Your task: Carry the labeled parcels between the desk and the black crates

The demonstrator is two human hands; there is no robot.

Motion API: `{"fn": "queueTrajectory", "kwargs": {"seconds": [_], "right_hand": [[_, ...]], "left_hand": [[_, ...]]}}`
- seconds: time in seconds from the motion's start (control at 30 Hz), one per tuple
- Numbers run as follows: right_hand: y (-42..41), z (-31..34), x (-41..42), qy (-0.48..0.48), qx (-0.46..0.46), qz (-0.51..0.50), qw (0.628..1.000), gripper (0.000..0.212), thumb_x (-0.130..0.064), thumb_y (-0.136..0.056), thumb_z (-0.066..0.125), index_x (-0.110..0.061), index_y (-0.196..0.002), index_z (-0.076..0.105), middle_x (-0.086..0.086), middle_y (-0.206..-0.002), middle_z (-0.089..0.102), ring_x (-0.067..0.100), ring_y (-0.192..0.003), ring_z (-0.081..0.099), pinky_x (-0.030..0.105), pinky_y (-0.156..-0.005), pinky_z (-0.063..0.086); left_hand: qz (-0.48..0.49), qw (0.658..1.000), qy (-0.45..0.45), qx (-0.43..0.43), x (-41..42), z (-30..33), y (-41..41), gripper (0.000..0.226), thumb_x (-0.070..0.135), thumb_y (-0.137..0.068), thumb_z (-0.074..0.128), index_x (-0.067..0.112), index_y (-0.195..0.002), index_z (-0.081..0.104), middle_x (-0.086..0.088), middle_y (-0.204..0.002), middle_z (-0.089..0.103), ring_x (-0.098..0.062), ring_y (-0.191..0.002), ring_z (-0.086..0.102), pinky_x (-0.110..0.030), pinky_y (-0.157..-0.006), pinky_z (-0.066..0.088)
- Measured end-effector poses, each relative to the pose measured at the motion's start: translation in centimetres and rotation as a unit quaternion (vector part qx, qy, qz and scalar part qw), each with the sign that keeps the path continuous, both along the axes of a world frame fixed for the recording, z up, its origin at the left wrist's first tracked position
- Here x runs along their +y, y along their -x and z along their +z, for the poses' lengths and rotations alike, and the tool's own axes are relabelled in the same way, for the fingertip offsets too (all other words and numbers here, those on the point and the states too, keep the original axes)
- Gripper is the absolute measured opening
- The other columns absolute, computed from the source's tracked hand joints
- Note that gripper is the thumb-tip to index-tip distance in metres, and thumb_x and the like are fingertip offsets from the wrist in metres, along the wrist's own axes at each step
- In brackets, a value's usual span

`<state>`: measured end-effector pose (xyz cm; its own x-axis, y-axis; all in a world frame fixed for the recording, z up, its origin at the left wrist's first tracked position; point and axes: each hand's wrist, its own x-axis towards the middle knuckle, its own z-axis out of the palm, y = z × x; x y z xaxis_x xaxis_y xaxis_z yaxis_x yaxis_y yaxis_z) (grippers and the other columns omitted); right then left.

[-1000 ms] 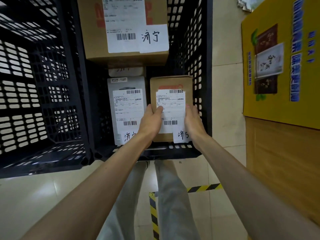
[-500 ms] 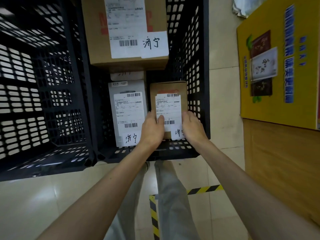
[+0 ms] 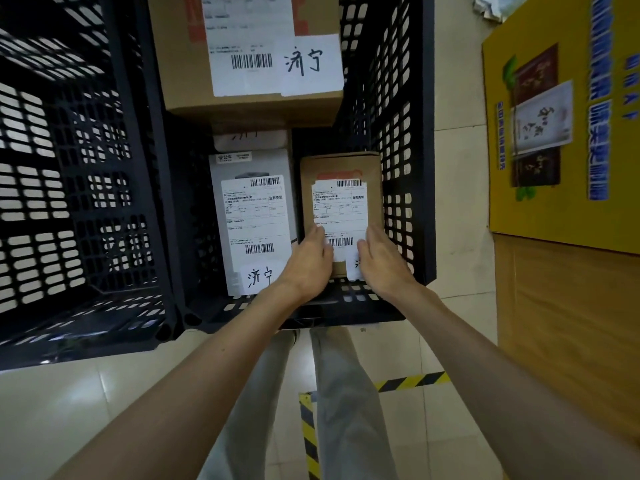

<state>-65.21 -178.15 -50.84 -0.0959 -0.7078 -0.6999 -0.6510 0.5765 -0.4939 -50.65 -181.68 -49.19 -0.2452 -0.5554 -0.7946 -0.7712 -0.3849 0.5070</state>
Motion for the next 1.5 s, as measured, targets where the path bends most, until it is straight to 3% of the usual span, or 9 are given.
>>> {"fn": "queueTrajectory", "kwargs": {"seconds": [0.17, 0.3, 0.4, 0.47, 0.67, 0.77, 0.9, 1.13, 1.5], "right_hand": [[0.0, -0.7, -0.3, -0.005, 0.009, 0.004, 1.0, 0.027, -0.02, -0.108, 0.032, -0.005, -0.123, 0.048, 0.007, -0.124, 0.05, 0.023, -0.104, 0.054, 0.046, -0.091, 0.05], [-0.1, 1.6, -1.4, -0.025, 0.032, -0.017, 0.999, 0.029, -0.027, -0.107, 0.035, -0.009, -0.119, 0.054, 0.006, -0.116, 0.059, 0.024, -0.098, 0.059, 0.043, -0.084, 0.053], [0.0, 5.2, -2.7, 0.005, 0.051, 0.002, 0.999, 0.029, -0.028, -0.105, 0.038, -0.009, -0.114, 0.059, 0.007, -0.111, 0.063, 0.026, -0.094, 0.061, 0.043, -0.08, 0.054], [0.2, 8.5, -4.3, 0.021, 0.075, 0.029, 0.997, 0.029, -0.029, -0.104, 0.038, -0.009, -0.106, 0.059, 0.01, -0.109, 0.062, 0.031, -0.097, 0.06, 0.043, -0.08, 0.052], [0.2, 23.0, -11.2, 0.132, 0.139, 0.062, 0.98, 0.034, -0.033, -0.104, 0.036, -0.012, -0.089, 0.058, 0.008, -0.096, 0.064, 0.029, -0.088, 0.06, 0.04, -0.074, 0.049], [-0.1, 33.3, -14.7, 0.188, 0.173, 0.068, 0.965, 0.034, -0.034, -0.104, 0.035, -0.012, -0.093, 0.058, 0.008, -0.098, 0.062, 0.033, -0.096, 0.06, 0.039, -0.074, 0.043], [-1.1, 48.1, -17.9, 0.273, 0.2, 0.078, 0.938, 0.036, -0.035, -0.104, 0.036, -0.009, -0.106, 0.062, 0.014, -0.114, 0.063, 0.035, -0.107, 0.06, 0.041, -0.086, 0.047], [-2.8, 71.0, -20.1, 0.421, 0.263, 0.093, 0.863, 0.041, -0.038, -0.104, 0.038, -0.008, -0.11, 0.065, 0.016, -0.123, 0.064, 0.035, -0.115, 0.06, 0.04, -0.087, 0.046], [-5.6, 86.2, -21.5, 0.517, 0.3, 0.194, 0.778, 0.035, -0.041, -0.105, 0.036, -0.015, -0.09, 0.053, 0.012, -0.112, 0.064, 0.03, -0.096, 0.059, 0.035, -0.073, 0.039]], "left_hand": [[-0.013, 1.0, -0.005, -0.006, 0.2, -0.6, 0.8, 0.02, 0.015, -0.108, 0.036, 0.001, -0.117, 0.046, -0.022, -0.139, 0.048, -0.033, -0.11, 0.056, -0.04, -0.093, 0.046], [0.022, 1.0, 0.01, -0.019, -0.7, 1.1, 0.4, 0.016, 0.016, -0.108, 0.038, 0.006, -0.104, 0.05, -0.016, -0.119, 0.058, -0.028, -0.101, 0.057, -0.031, -0.081, 0.04], [0.019, 0.998, 0.057, -0.029, -1.8, 3.8, -0.4, 0.035, 0.021, -0.107, 0.042, -0.002, -0.128, 0.058, -0.02, -0.131, 0.06, -0.034, -0.118, 0.058, -0.039, -0.1, 0.047], [0.001, 0.995, 0.094, -0.032, -3.3, 6.7, -0.8, 0.037, 0.026, -0.107, 0.042, 0.0, -0.126, 0.059, -0.021, -0.128, 0.062, -0.035, -0.116, 0.059, -0.043, -0.098, 0.048], [-0.017, 0.974, 0.222, -0.042, -10.0, 21.5, -1.5, 0.031, 0.029, -0.106, 0.043, 0.009, -0.12, 0.062, -0.011, -0.124, 0.064, -0.032, -0.118, 0.059, -0.043, -0.095, 0.048], [-0.029, 0.956, 0.287, -0.063, -13.1, 31.2, -2.1, 0.041, 0.035, -0.107, 0.04, 0.013, -0.139, 0.056, -0.007, -0.137, 0.061, -0.028, -0.124, 0.058, -0.038, -0.096, 0.047], [-0.045, 0.903, 0.416, -0.102, -16.3, 44.5, -3.2, 0.034, 0.039, -0.106, 0.041, 0.014, -0.115, 0.063, -0.007, -0.117, 0.067, -0.029, -0.111, 0.062, -0.041, -0.085, 0.049], [-0.045, 0.801, 0.586, -0.118, -18.5, 68.1, -5.3, 0.034, 0.033, -0.105, 0.044, 0.009, -0.11, 0.066, -0.016, -0.117, 0.067, -0.036, -0.112, 0.061, -0.042, -0.086, 0.047], [-0.006, 0.737, 0.629, -0.247, -15.6, 85.4, -10.8, 0.046, 0.046, -0.107, 0.038, 0.012, -0.128, 0.061, -0.013, -0.132, 0.063, -0.031, -0.119, 0.058, -0.039, -0.093, 0.044]]}}
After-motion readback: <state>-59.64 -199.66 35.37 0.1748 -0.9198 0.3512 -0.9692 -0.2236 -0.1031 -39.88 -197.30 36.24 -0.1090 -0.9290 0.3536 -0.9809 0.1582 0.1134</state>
